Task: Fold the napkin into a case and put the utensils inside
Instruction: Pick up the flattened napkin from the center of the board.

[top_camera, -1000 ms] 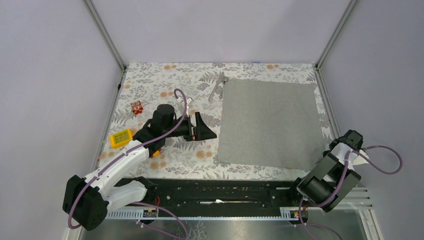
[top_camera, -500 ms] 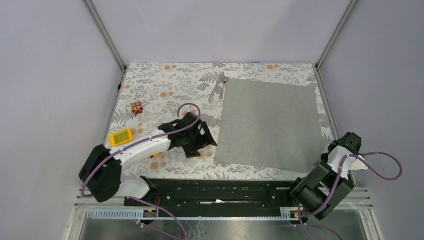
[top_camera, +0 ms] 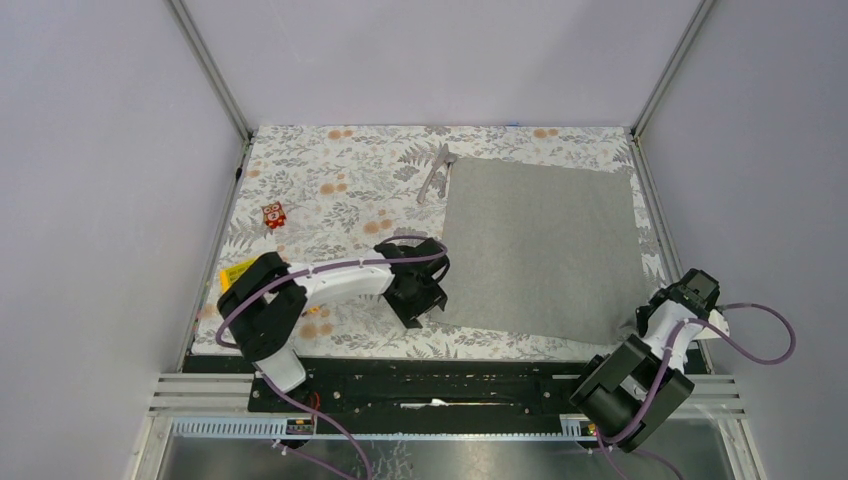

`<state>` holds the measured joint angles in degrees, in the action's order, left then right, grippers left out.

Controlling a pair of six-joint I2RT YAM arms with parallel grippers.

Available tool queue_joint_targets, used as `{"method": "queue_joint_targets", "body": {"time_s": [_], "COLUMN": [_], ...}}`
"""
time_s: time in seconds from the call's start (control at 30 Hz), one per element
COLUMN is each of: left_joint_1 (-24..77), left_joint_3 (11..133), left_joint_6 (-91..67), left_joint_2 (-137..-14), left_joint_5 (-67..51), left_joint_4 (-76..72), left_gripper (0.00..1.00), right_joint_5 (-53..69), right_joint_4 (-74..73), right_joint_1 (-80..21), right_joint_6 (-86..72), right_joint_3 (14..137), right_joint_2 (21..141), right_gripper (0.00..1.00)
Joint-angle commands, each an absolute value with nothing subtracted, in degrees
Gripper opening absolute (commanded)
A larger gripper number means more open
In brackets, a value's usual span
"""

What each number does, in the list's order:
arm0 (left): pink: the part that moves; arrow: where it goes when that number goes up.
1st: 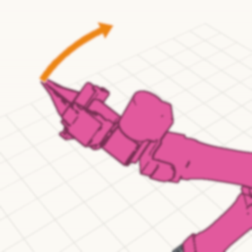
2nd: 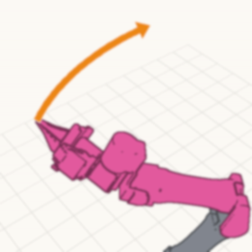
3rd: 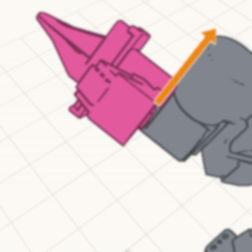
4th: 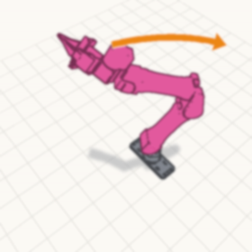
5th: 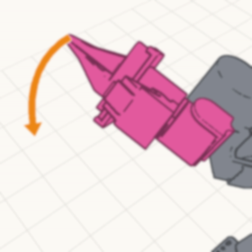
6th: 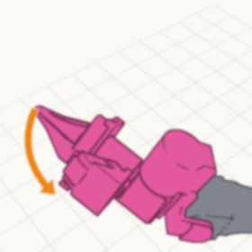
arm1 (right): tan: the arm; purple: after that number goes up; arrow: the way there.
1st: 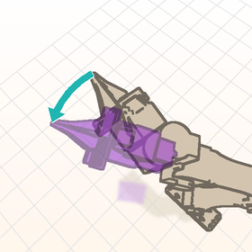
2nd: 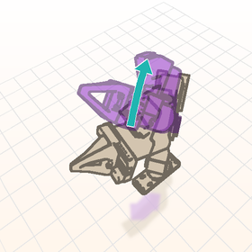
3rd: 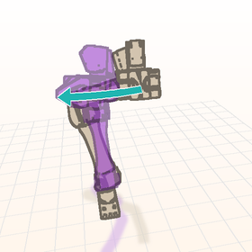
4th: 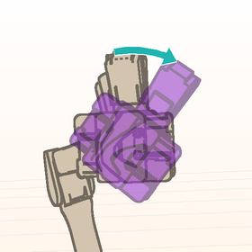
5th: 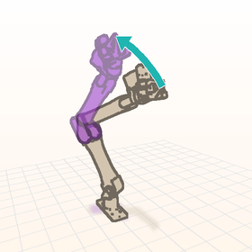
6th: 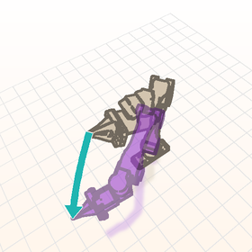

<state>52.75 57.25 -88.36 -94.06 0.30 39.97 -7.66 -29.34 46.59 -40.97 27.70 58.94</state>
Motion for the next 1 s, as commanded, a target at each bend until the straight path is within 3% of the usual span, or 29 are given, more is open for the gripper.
{"method": "queue_joint_targets", "body": {"time_s": [0.0, 0.37, 0.53, 0.6, 0.73, 0.87, 0.97], "left_joint_1": [53.4, 54.0, 53.8, 53.3, 52.2, 51.7, 51.6], "left_joint_3": [62.0, 65.7, 65.0, 64.5, 63.0, 62.5, 61.7], "left_joint_6": [-98.4, -102.9, -103.5, -103.2, -103.2, -102.4, -102.5], "left_joint_2": [-97.6, -105.0, -107.9, -108.4, -108.5, -107.9, -106.1], "left_joint_5": [2.9, 0.3, -2.0, -1.7, -0.8, -0.2, 1.9], "left_joint_4": [45.7, 50.2, 50.1, 50.0, 49.8, 50.1, 50.2], "left_gripper": [0.64, 0.61, 0.40, 0.37, 0.39, 0.57, 0.62], "right_joint_5": [-6.0, -6.3, -6.5, -6.7, -7.0, -6.9, -6.7], "right_joint_4": [-27.7, -27.2, -27.5, -27.5, -27.5, -27.5, -27.5], "right_joint_1": [45.8, 44.3, 44.2, 44.1, 44.1, 44.0, 44.0], "right_joint_6": [-39.7, -39.6, -39.6, -39.5, -39.4, -39.3, -39.2], "right_joint_3": [27.4, 27.5, 27.6, 27.6, 27.6, 27.7, 27.7], "right_joint_2": [59.5, 59.8, 59.7, 59.3, 58.5, 58.8, 58.9], "right_gripper": [0.00, 0.00, 0.00, 0.00, 0.00, 0.00, 0.00]}}
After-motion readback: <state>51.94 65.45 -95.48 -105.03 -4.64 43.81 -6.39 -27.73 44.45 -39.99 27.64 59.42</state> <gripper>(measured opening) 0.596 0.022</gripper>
